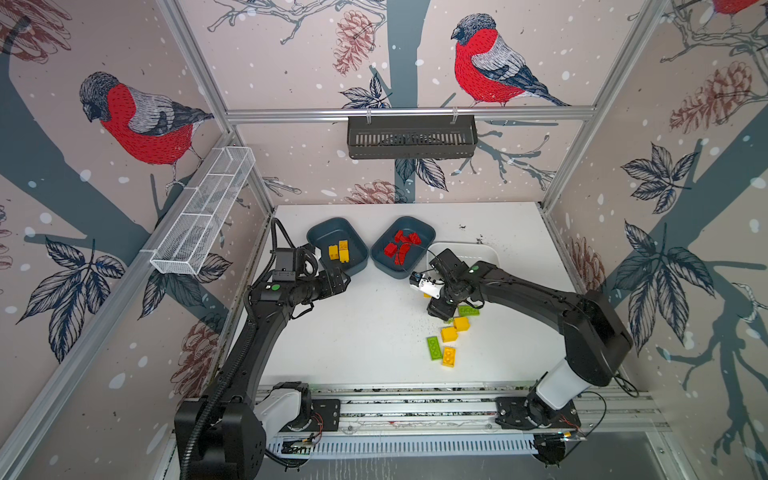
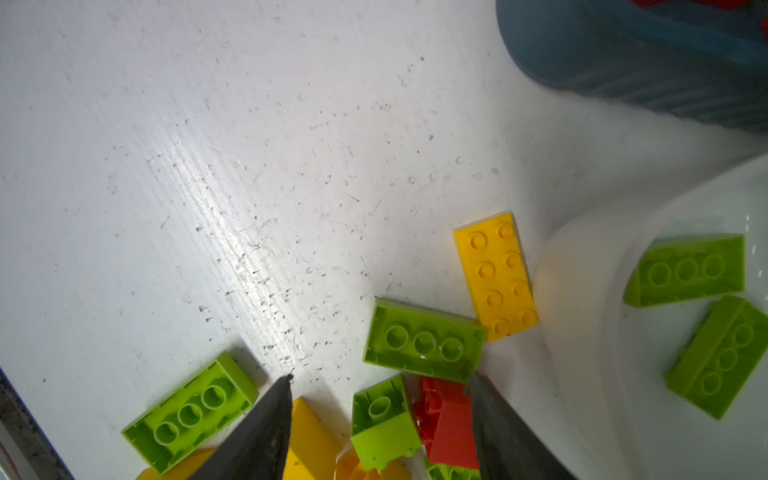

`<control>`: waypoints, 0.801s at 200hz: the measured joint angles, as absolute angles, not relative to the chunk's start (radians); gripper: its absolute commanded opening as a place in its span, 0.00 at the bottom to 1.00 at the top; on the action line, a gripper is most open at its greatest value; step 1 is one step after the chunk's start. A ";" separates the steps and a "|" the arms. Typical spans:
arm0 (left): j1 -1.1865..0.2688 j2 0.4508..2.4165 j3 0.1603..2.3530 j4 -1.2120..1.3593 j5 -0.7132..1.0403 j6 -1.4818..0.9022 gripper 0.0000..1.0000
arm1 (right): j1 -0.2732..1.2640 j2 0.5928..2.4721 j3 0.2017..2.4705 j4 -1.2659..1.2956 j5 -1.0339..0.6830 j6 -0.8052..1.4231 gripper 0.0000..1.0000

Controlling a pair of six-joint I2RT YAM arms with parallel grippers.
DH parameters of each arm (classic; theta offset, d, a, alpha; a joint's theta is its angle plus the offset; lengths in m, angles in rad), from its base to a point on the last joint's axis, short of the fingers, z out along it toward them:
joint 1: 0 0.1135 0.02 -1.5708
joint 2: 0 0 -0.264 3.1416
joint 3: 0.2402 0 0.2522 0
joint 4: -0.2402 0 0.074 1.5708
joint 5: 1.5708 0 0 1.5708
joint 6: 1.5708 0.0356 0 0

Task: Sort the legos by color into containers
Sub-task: 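Move the right gripper back down to the brick pile, then grasp a lime-green brick at the pile edge with the right gripper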

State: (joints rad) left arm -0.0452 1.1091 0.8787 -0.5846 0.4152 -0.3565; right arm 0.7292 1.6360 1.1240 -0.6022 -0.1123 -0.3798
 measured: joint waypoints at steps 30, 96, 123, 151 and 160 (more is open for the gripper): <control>-0.045 1.111 0.879 -0.587 0.415 -0.341 0.95 | 0.732 1.637 1.097 -0.595 -0.101 -0.397 0.68; -0.045 1.114 0.879 -0.588 0.414 -0.340 0.95 | 0.764 1.570 1.052 -0.574 -0.147 -0.208 0.69; -0.045 1.119 0.879 -0.588 0.414 -0.340 0.95 | 0.813 1.516 1.010 -0.574 -0.166 -0.001 0.69; -0.045 1.139 0.879 -0.588 0.418 -0.340 0.95 | 0.878 1.467 0.941 -0.568 -0.173 0.197 0.69; -0.045 1.149 0.879 -0.588 0.424 -0.339 0.96 | 0.900 1.462 0.920 -0.567 -0.176 0.248 0.69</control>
State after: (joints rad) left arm -0.0452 1.1492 0.8795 -0.5877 0.4236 -0.3389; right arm 0.8997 1.4620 0.9203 -0.5674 -0.1761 0.2481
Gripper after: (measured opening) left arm 0.955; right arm 0.688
